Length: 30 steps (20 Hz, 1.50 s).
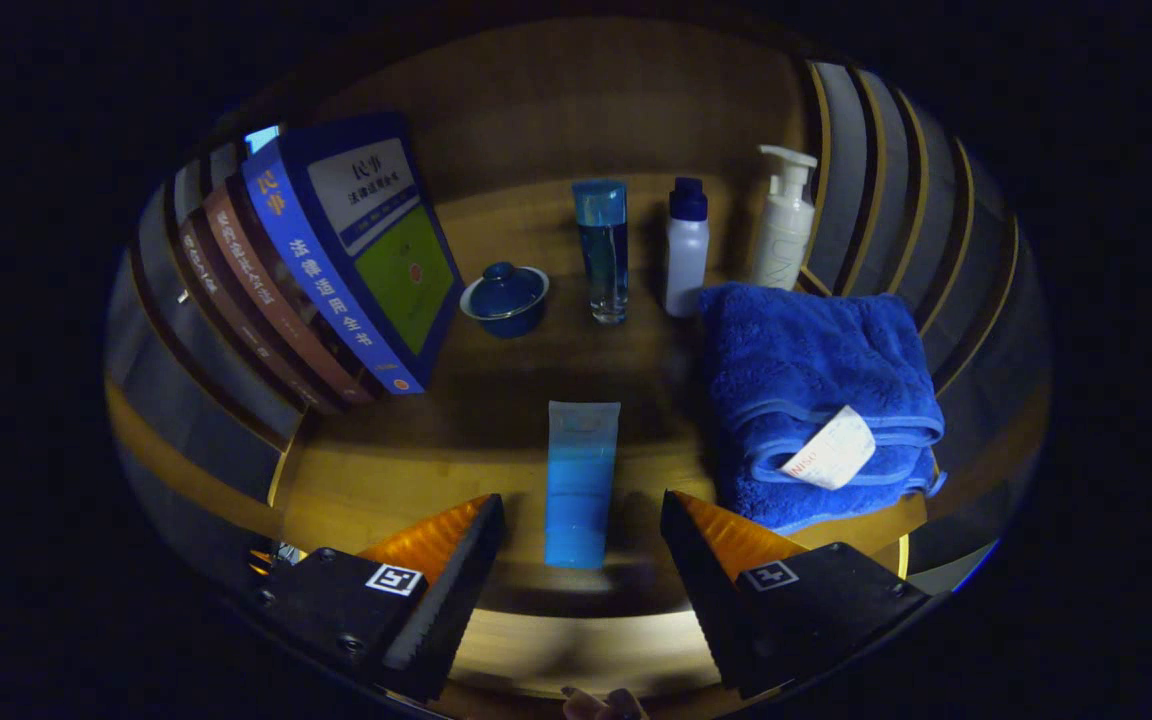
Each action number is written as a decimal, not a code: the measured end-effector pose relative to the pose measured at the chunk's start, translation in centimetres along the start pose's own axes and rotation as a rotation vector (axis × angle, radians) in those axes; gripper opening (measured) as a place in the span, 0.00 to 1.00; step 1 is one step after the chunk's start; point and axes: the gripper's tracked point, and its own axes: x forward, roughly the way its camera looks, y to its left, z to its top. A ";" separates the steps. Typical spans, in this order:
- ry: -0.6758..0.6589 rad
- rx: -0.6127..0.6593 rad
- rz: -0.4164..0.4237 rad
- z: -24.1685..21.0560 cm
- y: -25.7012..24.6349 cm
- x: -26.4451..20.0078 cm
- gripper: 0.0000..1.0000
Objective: Pull open the drawer, take out the items inside it, and place them on the countertop above the cabinet.
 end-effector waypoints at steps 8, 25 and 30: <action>-0.249 -0.040 0.062 -1.0 2.2 -9.6 1.00; -0.588 -0.015 0.101 -18.5 1.1 -20.0 1.00; -0.593 0.012 0.047 -22.3 -0.7 -19.3 1.00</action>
